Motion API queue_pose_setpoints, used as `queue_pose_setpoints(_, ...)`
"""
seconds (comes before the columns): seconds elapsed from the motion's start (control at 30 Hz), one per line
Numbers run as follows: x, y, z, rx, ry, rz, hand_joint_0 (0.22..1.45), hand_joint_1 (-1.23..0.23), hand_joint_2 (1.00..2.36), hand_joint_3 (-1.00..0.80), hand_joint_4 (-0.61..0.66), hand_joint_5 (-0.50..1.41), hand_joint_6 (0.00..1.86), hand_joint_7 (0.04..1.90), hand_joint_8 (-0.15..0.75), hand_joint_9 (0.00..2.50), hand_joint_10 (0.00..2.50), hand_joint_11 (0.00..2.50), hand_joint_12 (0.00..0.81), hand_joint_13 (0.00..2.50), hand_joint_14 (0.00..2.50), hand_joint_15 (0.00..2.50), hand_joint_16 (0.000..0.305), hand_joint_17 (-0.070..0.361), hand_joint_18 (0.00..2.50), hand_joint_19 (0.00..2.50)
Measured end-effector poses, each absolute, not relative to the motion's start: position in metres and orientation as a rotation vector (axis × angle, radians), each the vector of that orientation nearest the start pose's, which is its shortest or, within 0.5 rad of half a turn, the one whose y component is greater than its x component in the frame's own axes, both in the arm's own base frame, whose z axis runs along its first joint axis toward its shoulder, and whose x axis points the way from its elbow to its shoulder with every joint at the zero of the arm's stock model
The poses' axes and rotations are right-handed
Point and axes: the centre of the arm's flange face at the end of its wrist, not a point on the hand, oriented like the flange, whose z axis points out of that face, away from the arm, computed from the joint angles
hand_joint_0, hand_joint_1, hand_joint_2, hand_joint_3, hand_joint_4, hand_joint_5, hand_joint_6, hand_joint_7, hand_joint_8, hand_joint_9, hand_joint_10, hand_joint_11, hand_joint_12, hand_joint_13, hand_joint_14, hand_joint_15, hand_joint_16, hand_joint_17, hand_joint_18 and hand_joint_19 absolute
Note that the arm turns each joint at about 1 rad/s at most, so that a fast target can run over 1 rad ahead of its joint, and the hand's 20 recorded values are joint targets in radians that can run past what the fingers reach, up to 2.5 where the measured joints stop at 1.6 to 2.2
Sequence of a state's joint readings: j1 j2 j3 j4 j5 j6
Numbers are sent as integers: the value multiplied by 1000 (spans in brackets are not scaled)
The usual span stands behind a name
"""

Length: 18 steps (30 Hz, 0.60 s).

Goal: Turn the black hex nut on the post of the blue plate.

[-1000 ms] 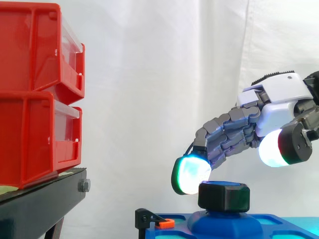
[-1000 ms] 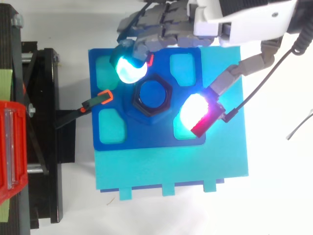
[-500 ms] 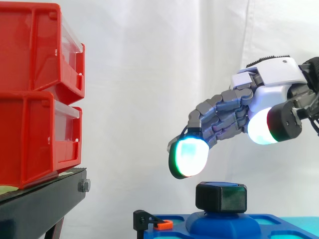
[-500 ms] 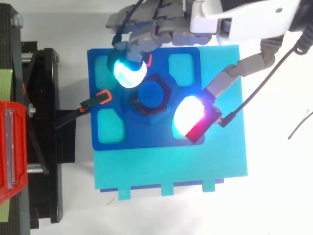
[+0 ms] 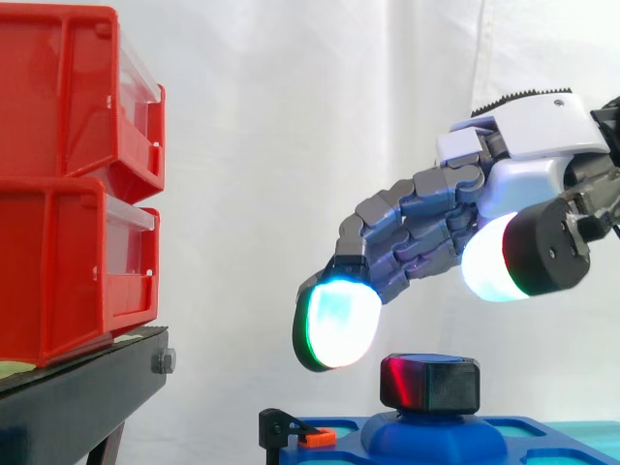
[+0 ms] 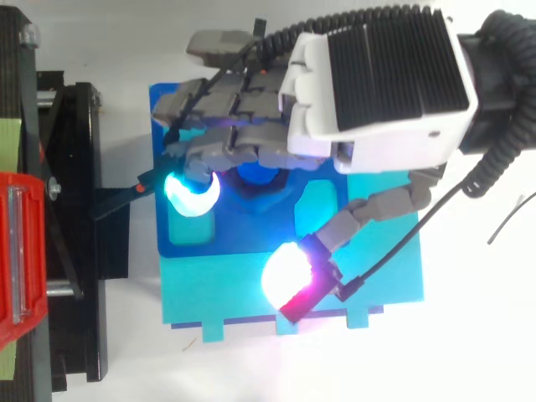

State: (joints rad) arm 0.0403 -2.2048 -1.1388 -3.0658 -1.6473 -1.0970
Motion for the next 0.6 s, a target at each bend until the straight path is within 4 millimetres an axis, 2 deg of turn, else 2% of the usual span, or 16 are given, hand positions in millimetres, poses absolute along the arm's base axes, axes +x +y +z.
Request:
queue_pose_setpoints(0.2, 725, -89, 308, 312, 1699, 448, 422, -558, 1000, -500, 285, -190, 503, 864, 324, 269, 0, 0, 408, 226, 0, 0, 54, 122, 141, 4)
queue_pose_setpoints(0.6, 721, -93, 301, 321, 1717, 439, 427, -560, 1000, -500, 284, -188, 502, 867, 325, 277, 0, 0, 405, 225, 0, 0, 54, 121, 138, 15)
